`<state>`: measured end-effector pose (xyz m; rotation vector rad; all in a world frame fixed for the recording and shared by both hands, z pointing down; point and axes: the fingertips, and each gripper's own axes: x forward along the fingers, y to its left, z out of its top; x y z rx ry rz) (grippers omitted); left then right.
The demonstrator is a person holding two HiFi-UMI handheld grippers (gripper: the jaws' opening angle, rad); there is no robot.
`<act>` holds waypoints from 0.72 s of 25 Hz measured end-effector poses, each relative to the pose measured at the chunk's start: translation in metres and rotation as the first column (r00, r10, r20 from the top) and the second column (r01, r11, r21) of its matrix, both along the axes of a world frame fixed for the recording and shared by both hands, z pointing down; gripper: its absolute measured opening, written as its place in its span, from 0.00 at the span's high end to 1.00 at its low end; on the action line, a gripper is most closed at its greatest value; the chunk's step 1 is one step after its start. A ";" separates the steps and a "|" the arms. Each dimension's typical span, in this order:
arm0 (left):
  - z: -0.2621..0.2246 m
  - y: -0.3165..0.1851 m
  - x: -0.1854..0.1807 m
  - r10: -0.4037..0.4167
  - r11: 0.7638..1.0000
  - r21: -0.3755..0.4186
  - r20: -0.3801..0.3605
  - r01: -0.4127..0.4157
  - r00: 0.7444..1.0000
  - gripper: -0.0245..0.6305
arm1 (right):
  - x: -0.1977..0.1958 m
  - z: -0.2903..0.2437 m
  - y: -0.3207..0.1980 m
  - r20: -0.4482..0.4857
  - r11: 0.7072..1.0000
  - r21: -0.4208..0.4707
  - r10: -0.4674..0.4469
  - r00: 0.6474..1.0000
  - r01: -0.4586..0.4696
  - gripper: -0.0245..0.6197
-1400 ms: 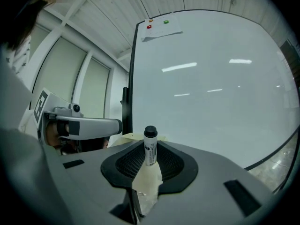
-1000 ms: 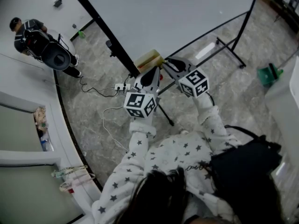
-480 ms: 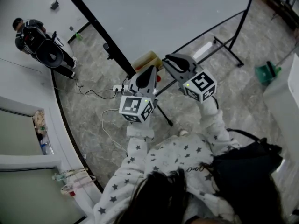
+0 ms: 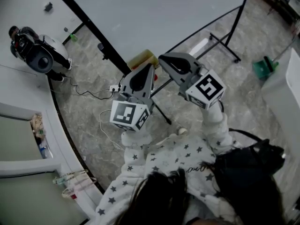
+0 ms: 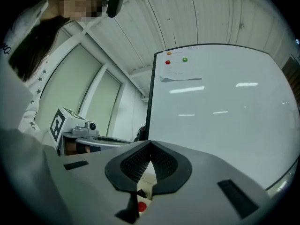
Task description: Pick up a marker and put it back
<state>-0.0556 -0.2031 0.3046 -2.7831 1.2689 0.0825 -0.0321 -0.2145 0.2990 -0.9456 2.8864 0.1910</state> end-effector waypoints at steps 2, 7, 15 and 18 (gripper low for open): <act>-0.002 0.003 -0.001 0.005 1.000 0.013 0.007 -0.005 1.000 0.96 | 0.000 -0.001 0.003 -0.006 1.000 0.002 0.000 1.000 0.000 0.95; -0.003 0.007 -0.003 0.008 1.000 -0.008 -0.017 -0.008 1.000 0.96 | 0.000 -0.003 0.008 0.006 1.000 -0.010 0.000 1.000 0.000 0.95; 0.002 0.005 -0.001 0.022 1.000 -0.017 -0.009 -0.022 1.000 0.96 | 0.004 0.005 0.003 -0.005 0.999 -0.040 0.029 1.000 -0.029 0.95; 0.014 0.002 -0.004 0.023 0.999 -0.046 -0.036 -0.025 0.999 0.96 | 0.005 0.008 0.000 -0.017 0.998 -0.045 0.041 0.999 -0.041 0.95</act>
